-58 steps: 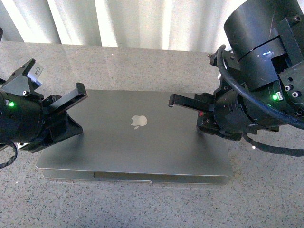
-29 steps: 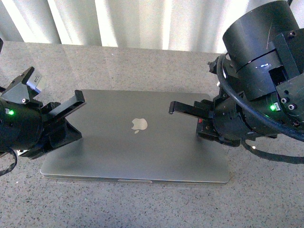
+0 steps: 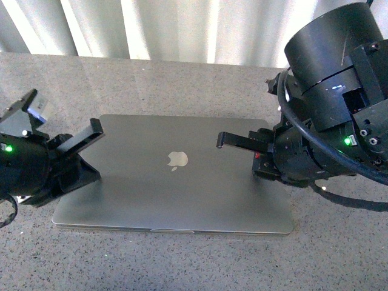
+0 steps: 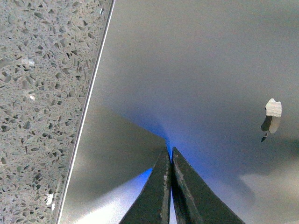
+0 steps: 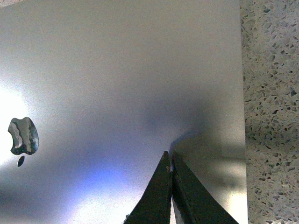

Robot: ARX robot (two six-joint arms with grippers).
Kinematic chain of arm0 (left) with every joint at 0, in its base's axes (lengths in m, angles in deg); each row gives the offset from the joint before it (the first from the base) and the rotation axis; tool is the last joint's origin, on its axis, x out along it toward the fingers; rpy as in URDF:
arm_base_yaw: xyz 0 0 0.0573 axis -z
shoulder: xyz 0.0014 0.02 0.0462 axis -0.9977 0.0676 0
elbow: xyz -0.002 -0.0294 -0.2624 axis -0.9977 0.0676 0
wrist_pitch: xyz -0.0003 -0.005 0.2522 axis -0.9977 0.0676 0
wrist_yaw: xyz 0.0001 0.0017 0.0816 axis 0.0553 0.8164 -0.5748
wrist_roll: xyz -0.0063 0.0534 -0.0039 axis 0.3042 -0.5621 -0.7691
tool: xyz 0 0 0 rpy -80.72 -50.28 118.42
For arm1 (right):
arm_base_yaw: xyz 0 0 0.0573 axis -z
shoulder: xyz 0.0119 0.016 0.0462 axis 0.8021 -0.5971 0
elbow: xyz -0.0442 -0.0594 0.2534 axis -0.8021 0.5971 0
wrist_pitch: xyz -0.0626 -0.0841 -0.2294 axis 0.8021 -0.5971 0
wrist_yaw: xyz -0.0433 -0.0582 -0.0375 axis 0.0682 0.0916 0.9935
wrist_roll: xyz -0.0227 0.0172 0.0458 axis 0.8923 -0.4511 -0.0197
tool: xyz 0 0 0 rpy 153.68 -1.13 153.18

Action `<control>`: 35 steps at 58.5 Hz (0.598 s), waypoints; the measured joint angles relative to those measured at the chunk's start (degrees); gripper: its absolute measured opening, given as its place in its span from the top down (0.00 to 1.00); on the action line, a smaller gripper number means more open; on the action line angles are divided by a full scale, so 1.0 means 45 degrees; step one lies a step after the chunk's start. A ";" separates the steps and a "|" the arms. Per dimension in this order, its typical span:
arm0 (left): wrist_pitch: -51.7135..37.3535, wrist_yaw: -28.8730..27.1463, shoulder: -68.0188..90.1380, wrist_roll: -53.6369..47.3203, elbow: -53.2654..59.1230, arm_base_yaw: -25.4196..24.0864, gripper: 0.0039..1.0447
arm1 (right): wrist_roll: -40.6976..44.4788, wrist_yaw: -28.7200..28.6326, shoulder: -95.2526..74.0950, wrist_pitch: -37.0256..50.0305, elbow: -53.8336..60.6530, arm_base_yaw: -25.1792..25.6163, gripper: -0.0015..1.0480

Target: Close laptop

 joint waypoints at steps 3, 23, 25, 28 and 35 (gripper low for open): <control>-0.0452 -0.0287 -0.0529 -0.0087 0.0165 -0.0389 0.97 | 0.0656 0.0699 0.0393 0.0568 0.0243 0.0102 0.99; -0.2132 -0.1807 -0.5542 -0.1234 0.0729 -0.3619 0.85 | 0.5595 0.1715 0.5678 0.2016 0.1778 0.1647 0.93; -0.2132 -0.1802 -0.5547 -0.1258 0.0743 -0.3662 0.78 | 0.5790 0.1715 0.5872 0.2030 0.1894 0.1671 0.88; -0.2132 -0.1783 -0.5498 -0.1282 0.0811 -0.3653 0.71 | 0.5979 0.1715 0.5984 0.2050 0.1953 0.1681 0.79; -0.2127 -0.1705 -0.5425 -0.1326 0.0894 -0.3580 0.52 | 0.6183 0.1695 0.5926 0.2050 0.2006 0.1676 0.61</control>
